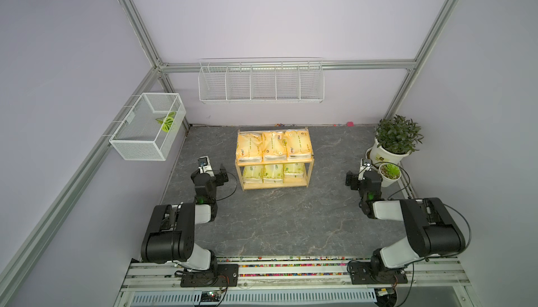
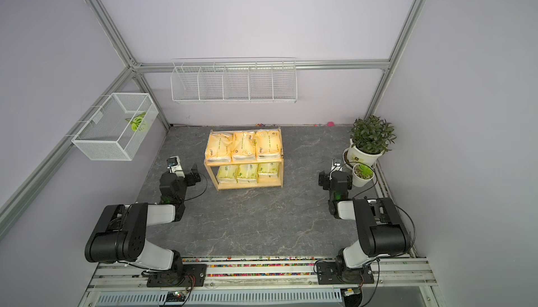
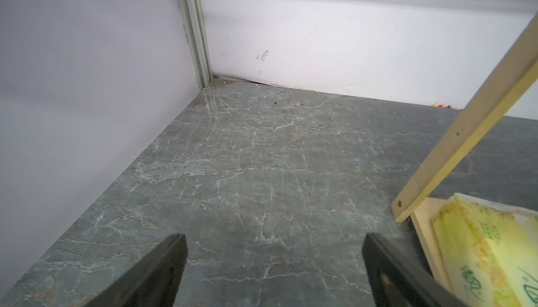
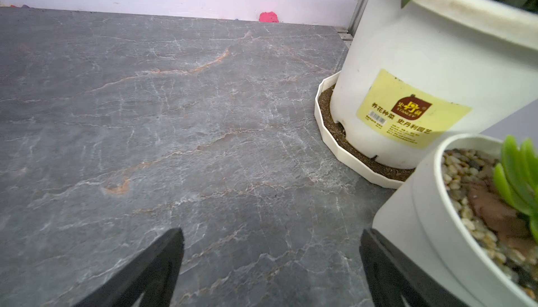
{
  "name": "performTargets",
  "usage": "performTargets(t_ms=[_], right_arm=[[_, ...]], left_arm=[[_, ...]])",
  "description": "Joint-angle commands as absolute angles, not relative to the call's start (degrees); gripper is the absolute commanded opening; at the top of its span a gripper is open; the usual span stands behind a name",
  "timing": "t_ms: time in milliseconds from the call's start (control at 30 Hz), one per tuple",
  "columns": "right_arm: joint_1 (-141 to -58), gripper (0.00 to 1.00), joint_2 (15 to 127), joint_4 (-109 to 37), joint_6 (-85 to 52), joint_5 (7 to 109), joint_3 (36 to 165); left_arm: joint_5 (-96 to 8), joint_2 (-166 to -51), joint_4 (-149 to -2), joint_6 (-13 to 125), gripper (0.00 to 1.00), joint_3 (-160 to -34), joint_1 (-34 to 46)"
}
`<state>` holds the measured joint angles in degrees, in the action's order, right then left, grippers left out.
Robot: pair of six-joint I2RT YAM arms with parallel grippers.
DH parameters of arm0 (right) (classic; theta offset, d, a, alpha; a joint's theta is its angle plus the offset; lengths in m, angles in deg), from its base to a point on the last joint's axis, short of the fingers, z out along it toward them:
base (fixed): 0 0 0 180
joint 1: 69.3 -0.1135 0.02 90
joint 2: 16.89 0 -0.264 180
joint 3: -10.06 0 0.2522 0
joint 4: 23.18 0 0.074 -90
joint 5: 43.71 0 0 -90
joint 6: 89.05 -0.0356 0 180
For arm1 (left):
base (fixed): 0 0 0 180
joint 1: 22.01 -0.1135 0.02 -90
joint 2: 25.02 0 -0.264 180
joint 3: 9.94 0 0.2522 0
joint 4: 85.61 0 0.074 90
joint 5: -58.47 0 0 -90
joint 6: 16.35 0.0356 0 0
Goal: Place the tissue boxes on the shelf by color
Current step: Reset both arms
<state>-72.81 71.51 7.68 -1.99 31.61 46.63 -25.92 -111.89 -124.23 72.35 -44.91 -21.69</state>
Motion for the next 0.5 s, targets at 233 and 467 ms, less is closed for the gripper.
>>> performTargets(t_ms=[233, 467], right_arm=[[-72.7, 0.99, 70.4, 8.3, -2.1, 32.8, 47.5], [-72.7, 0.99, 70.4, 8.6, -2.0, 32.8, 47.3]], left_arm=[[-28.0, -111.6, -122.4, 71.5, 1.0, -45.2, -21.8], [-28.0, -111.7, -122.4, 71.4, 1.0, -45.2, -21.8]])
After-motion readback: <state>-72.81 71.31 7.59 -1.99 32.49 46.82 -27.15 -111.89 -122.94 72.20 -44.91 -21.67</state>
